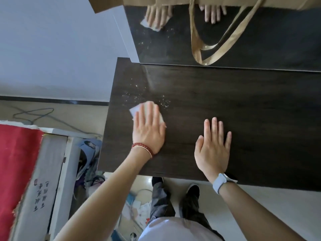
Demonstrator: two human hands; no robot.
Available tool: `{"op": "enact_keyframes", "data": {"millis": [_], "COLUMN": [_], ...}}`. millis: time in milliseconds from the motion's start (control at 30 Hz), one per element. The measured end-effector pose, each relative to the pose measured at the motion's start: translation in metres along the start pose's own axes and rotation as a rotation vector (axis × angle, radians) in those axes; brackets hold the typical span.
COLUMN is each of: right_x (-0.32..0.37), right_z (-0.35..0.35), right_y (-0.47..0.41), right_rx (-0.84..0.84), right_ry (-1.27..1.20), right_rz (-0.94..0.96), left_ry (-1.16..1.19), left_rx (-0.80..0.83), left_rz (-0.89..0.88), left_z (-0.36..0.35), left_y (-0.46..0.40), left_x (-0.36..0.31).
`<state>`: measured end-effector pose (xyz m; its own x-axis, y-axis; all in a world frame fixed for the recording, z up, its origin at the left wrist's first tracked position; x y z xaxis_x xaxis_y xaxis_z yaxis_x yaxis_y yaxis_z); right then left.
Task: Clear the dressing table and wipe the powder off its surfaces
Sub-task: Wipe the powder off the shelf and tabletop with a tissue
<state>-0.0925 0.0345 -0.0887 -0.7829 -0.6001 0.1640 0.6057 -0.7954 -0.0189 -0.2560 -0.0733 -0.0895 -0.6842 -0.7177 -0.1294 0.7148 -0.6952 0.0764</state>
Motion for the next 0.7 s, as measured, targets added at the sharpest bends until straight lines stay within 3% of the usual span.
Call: {"op": "enact_keyframes", "data": {"millis": [67, 100, 133, 267, 300, 367, 433, 500, 533, 667, 700], "right_x": [-0.001, -0.003, -0.003, -0.001, 0.000, 0.000, -0.001, -0.002, -0.001, 0.000, 0.000], "right_z": [0.000, 0.000, 0.000, 0.001, 0.000, 0.000, 0.000, 0.001, 0.002, 0.001, 0.000], "right_y": [0.001, 0.001, 0.000, 0.000, -0.001, -0.001, 0.000, 0.001, 0.000, 0.000, 0.000], "right_rx": [0.005, 0.000, -0.005, -0.012, -0.010, 0.006, 0.017, 0.018, 0.015, 0.036, 0.044], "right_ry": [0.008, 0.006, 0.003, 0.000, 0.000, 0.002, 0.009, 0.017, 0.015, 0.034, 0.048], "right_rz": [-0.004, -0.010, -0.011, -0.017, -0.017, -0.016, -0.017, -0.015, -0.015, -0.014, -0.011], "left_ry": [-0.016, -0.039, -0.045, 0.006, 0.017, -0.041, -0.070, -0.101, -0.101, -0.033, -0.004], "left_rx": [0.066, 0.068, 0.036, -0.050, -0.027, -0.023, 0.089, 0.127, 0.068, -0.048, -0.044], "left_rz": [-0.408, -0.501, -0.484, 0.151, 0.212, -0.005, -0.435, -0.621, -0.572, 0.090, 0.176], "left_z": [-0.012, -0.011, -0.006, 0.008, 0.011, 0.009, -0.010, -0.014, -0.007, 0.012, 0.012], "left_y": [0.030, 0.034, 0.023, -0.033, -0.035, -0.030, -0.001, 0.009, -0.005, -0.053, -0.052], "left_x": [-0.068, -0.077, -0.066, 0.060, 0.071, 0.031, -0.045, -0.070, -0.058, 0.067, 0.082]}}
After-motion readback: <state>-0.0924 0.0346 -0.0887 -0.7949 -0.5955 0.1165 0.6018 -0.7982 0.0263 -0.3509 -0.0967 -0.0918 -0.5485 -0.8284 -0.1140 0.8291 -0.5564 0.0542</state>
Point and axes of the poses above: each hand's wrist, its own y-axis away from the middle knuckle, its own z-axis out of the back of the hand, x = y × z, the point moved 8 cm from there along -y, towards the middle knuckle, and after that the axes turned 4 degrees about -x, right-handed, at the moved point
